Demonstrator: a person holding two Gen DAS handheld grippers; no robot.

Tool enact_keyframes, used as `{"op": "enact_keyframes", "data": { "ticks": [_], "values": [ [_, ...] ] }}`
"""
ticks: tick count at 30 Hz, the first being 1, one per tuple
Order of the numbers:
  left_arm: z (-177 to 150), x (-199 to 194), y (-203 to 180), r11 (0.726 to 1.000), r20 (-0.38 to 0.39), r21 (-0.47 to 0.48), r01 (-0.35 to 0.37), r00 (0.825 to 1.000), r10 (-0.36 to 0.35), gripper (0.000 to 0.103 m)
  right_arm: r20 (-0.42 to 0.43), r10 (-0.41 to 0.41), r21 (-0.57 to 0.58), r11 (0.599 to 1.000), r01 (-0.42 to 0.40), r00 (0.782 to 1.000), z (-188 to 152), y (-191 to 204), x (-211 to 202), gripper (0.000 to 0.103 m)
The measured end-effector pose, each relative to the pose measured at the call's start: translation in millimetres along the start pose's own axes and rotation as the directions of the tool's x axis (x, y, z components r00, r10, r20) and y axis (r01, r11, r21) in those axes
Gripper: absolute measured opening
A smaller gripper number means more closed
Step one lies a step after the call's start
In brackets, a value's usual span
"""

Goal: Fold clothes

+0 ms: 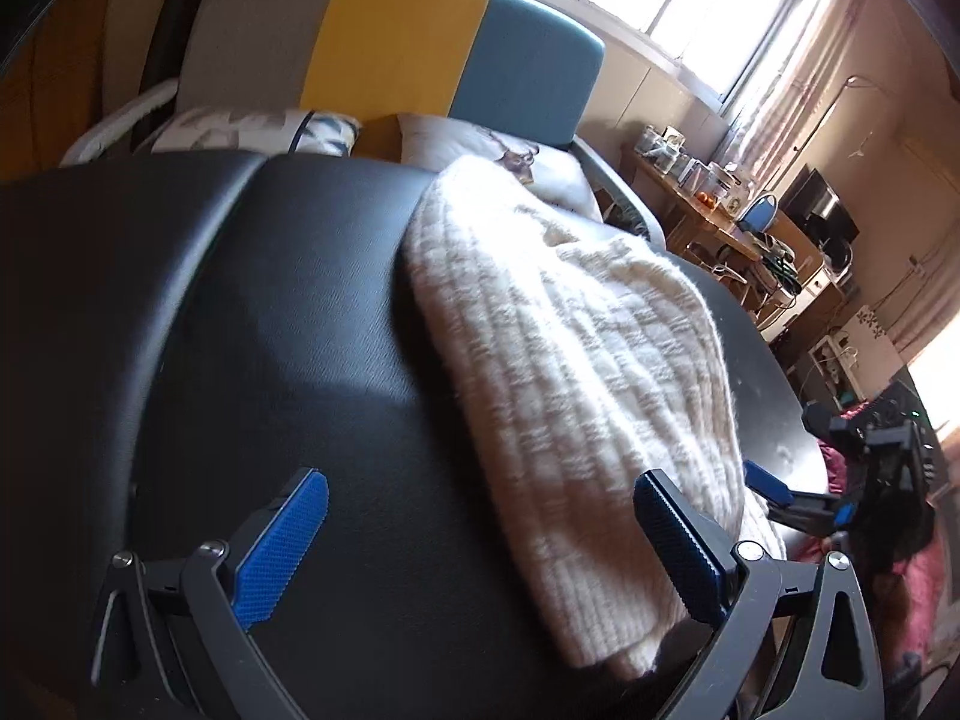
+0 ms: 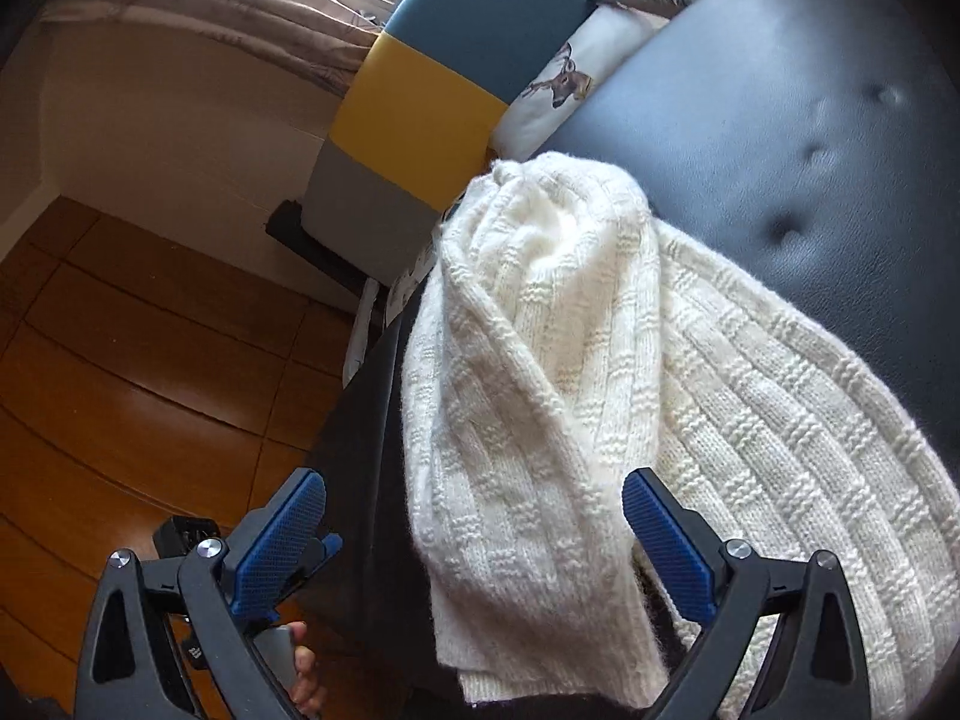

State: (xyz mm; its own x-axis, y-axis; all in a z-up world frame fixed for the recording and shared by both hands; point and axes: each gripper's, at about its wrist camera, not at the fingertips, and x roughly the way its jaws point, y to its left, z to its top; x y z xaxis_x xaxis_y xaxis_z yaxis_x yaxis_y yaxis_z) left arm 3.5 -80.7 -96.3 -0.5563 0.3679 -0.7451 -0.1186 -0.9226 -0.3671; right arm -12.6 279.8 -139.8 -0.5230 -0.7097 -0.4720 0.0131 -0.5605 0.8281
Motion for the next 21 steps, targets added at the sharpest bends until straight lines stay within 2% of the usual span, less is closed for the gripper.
{"op": "enact_keyframes", "data": {
  "ticks": [1, 2, 3, 4, 5, 7, 9, 11, 13, 15, 18, 21],
  "values": [
    [-4, -2, 7, 1.000, 0.002, -0.007, -0.021, 1.000, 0.021, 0.103, -0.023, -0.009, 0.015, 1.000, 0.009, 1.000, 2, -4, 7, 0.099],
    [-8, -4, 13, 0.999, 0.005, -0.006, -0.052, 0.999, 0.052, 0.103, -0.042, -0.026, 0.028, 0.999, 0.027, 0.999, 2, -8, 14, 0.075],
    [-11, -6, 19, 0.996, 0.007, 0.000, -0.087, 0.996, 0.087, 0.103, -0.055, -0.050, 0.037, 0.998, 0.052, 0.997, 2, -12, 20, 0.059],
    [-15, -8, 26, 0.993, 0.009, 0.003, -0.120, 0.993, 0.120, 0.103, -0.058, -0.064, 0.043, 0.997, 0.067, 0.996, 2, -13, 24, 0.039],
    [-18, -10, 32, 0.988, 0.012, 0.003, -0.152, 0.988, 0.152, 0.103, -0.057, -0.068, 0.044, 0.997, 0.070, 0.996, 3, -13, 27, 0.027],
    [-22, -14, 46, 0.978, 0.010, -0.004, -0.210, 0.978, 0.210, 0.103, -0.045, -0.064, 0.000, 0.998, 0.064, 0.997, 4, -1, 30, 0.023],
    [-24, -16, 60, 0.969, 0.005, -0.025, -0.245, 0.969, 0.245, 0.103, -0.022, -0.069, -0.095, 0.993, 0.067, 0.997, 4, 25, 34, 0.023],
    [-24, -21, 71, 0.965, 0.011, -0.056, -0.257, 0.966, 0.258, 0.103, -0.048, -0.033, -0.190, 0.982, 0.023, 0.998, 1, 55, 47, 0.023],
    [-21, -27, 78, 0.965, 0.025, -0.079, -0.251, 0.967, 0.254, 0.103, -0.115, -0.025, -0.262, 0.965, -0.006, 0.993, -6, 78, 72, 0.025],
    [-19, -32, 79, 0.966, 0.033, -0.080, -0.245, 0.968, 0.248, 0.103, -0.177, -0.023, -0.265, 0.964, -0.025, 0.984, -14, 85, 101, 0.026],
    [-17, -35, 73, 0.972, 0.034, -0.050, -0.232, 0.972, 0.233, 0.103, -0.242, -0.016, -0.191, 0.981, -0.031, 0.970, -20, 71, 132, 0.029],
    [-11, -36, 63, 0.983, 0.011, 0.008, -0.182, 0.983, 0.182, 0.103, -0.237, 0.012, -0.182, 0.982, -0.057, 0.971, -20, 67, 124, 0.029]
  ]
}}
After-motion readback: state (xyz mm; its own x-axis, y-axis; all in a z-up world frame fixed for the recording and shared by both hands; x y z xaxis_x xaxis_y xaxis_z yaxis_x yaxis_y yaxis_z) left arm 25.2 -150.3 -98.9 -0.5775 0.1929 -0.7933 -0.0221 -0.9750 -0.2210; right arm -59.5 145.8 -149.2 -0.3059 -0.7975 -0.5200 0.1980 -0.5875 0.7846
